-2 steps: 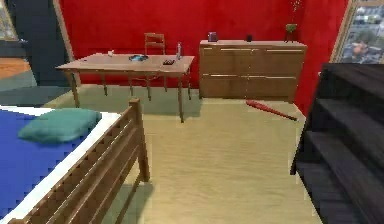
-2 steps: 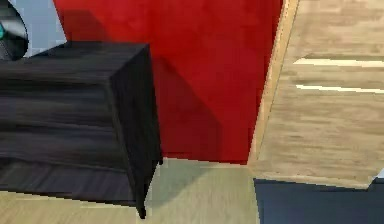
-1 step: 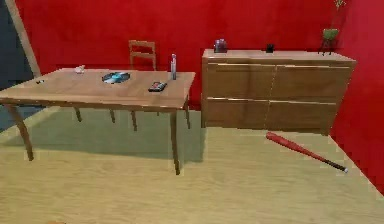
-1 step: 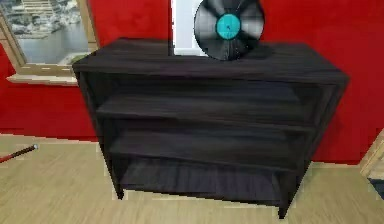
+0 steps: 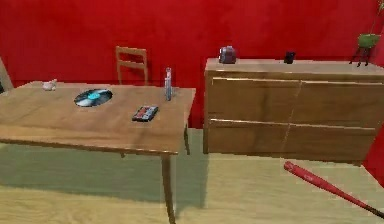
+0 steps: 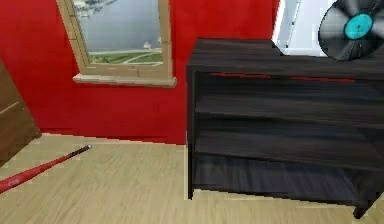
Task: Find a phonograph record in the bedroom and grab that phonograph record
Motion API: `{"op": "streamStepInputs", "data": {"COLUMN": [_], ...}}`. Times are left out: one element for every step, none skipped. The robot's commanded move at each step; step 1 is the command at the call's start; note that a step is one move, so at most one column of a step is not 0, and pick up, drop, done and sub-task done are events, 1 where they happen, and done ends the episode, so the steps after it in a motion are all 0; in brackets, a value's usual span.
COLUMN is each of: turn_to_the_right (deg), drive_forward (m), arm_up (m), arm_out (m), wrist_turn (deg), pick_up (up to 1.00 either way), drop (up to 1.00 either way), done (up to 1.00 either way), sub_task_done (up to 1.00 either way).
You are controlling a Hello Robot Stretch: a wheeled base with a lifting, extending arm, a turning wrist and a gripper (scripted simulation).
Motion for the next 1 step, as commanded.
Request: {"op": "streamStepInputs", "data": {"turn_to_the_right": [-9.0], "drive_forward": [0.00], "arm_up": [0.00], "arm_out": [0.00], "wrist_turn": [0.0], "pick_up": [0.00], "drop": [0.00], "done": [0.00], "sub_task_done": [0.00]}}
